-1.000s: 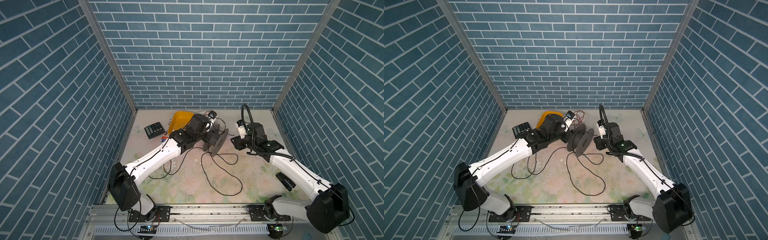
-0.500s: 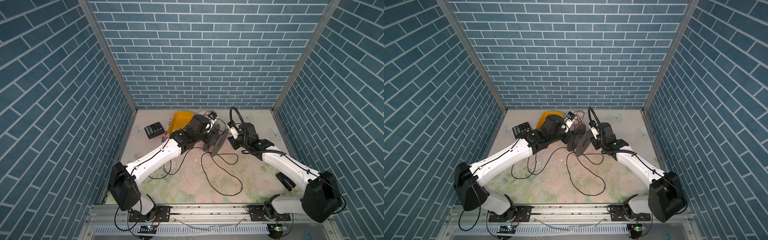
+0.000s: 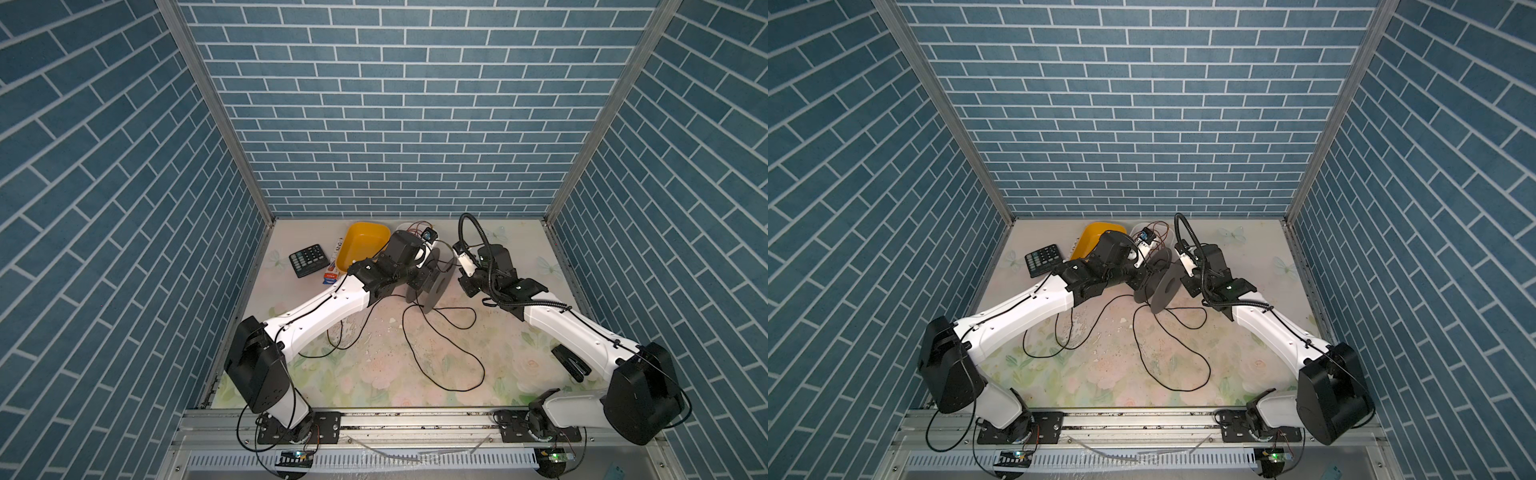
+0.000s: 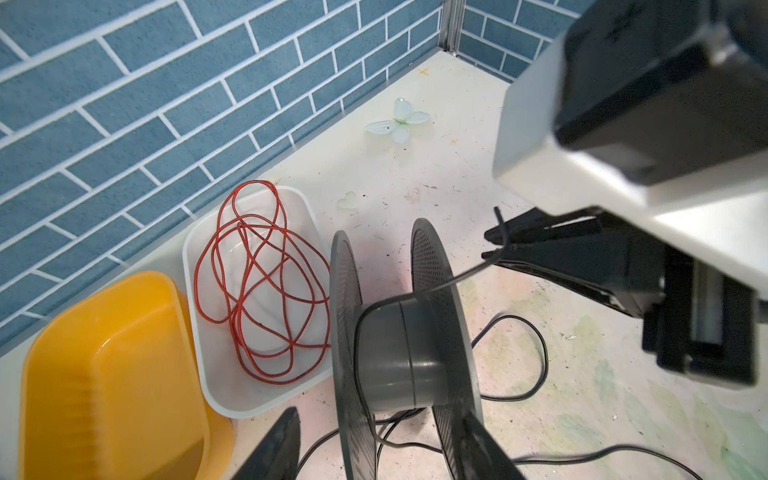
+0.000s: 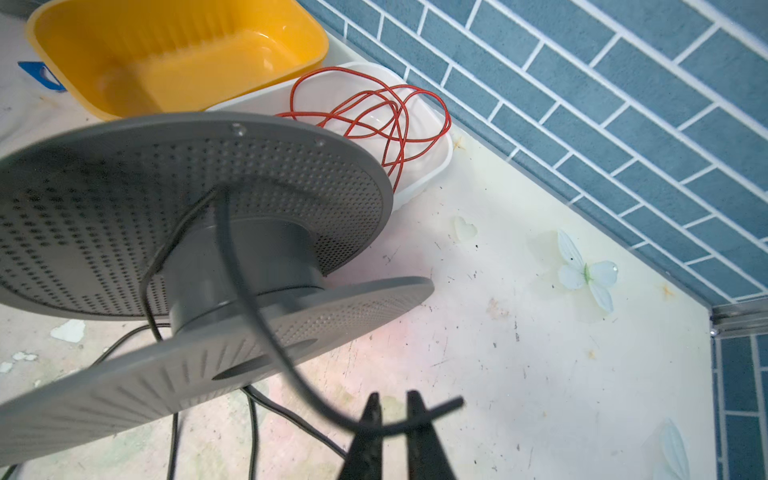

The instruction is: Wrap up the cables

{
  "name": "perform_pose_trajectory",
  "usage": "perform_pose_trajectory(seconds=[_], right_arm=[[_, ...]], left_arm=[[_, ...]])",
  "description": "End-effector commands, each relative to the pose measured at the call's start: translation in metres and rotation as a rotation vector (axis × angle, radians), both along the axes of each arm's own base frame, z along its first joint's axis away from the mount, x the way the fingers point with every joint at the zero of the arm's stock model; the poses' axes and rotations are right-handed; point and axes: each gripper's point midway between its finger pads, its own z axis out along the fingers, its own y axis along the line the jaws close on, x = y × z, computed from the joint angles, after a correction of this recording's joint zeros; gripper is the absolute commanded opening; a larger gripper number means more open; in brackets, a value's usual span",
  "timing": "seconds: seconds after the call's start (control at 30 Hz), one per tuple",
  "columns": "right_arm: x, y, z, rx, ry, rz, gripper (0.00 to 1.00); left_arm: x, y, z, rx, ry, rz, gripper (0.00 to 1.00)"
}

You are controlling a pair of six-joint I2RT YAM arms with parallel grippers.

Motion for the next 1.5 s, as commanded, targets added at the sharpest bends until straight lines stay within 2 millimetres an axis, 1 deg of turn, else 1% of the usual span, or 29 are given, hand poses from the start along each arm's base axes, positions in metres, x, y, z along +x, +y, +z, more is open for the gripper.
perform_pose_trajectory(seconds=[0.0,0.07,0.23,0.4,0.5,0.53,0.57,0.6,0.63,0.7,0.8,0.83,0.93,1.03,1.23,1.3,1.37,1.47], right_arm=[[0.011,0.007,0.035,0.026,-0.092,0.012,0.05],[0.011,0.007,0.039,0.034,-0.101,0.011,0.00],[0.006,0.009,0.053,0.071,-0.128,0.028,0.00],[0.001,0.010,0.059,0.104,-0.140,0.035,0.00],[0.003,0.003,0.062,0.128,-0.130,-0.008,0.00],[0.004,-0.001,0.063,0.139,-0.127,-0.029,0.04],[0.005,-0.007,0.065,0.156,-0.122,-0.060,0.22],[0.007,-0.014,0.065,0.177,-0.109,-0.100,0.37],[0.009,-0.021,0.067,0.205,-0.091,-0.142,0.45],[0.010,-0.031,0.067,0.284,-0.037,-0.197,0.57],[0.011,-0.040,0.060,0.406,0.093,-0.263,0.80],[0.011,-0.042,0.057,0.431,0.131,-0.286,0.83],[0.009,-0.042,0.053,0.561,0.236,-0.330,0.83],[0.010,-0.039,0.052,0.743,0.335,-0.366,0.79],[0.021,-0.030,0.045,1.067,0.489,-0.431,0.73],[0.026,-0.027,0.039,1.167,0.528,-0.448,0.72],[0.030,-0.023,0.033,1.238,0.573,-0.457,0.72],[0.035,-0.020,0.021,1.295,0.615,-0.480,0.71]], left_arm=[[0.002,-0.002,-0.003,-0.004,0.002,-0.010,0.59],[0.002,-0.002,-0.003,0.006,-0.001,-0.029,0.59],[0.004,0.004,0.000,0.033,-0.018,-0.048,0.59],[0.006,0.011,0.001,0.036,-0.026,-0.038,0.59],[0.005,0.013,-0.002,0.039,-0.020,-0.034,0.59],[0.004,0.014,-0.004,0.042,-0.017,-0.033,0.59],[0.004,0.015,-0.005,0.043,-0.016,-0.027,0.59],[0.003,0.016,-0.006,0.042,-0.012,-0.022,0.60],[0.003,0.018,-0.007,0.038,-0.008,-0.014,0.59],[0.001,0.019,-0.007,0.025,-0.007,-0.009,0.60],[-0.001,0.021,-0.007,0.011,-0.009,-0.003,0.60],[-0.001,0.021,-0.006,0.008,-0.010,-0.002,0.60],[-0.003,0.023,-0.006,0.006,-0.009,0.001,0.60],[-0.004,0.024,-0.005,0.007,-0.010,0.000,0.60],[-0.008,0.026,-0.001,-0.008,-0.012,0.001,0.60],[-0.009,0.027,0.000,-0.012,-0.012,0.005,0.60],[-0.009,0.027,0.001,-0.015,-0.010,0.006,0.60],[-0.010,0.028,0.001,-0.013,-0.009,0.005,0.60]])
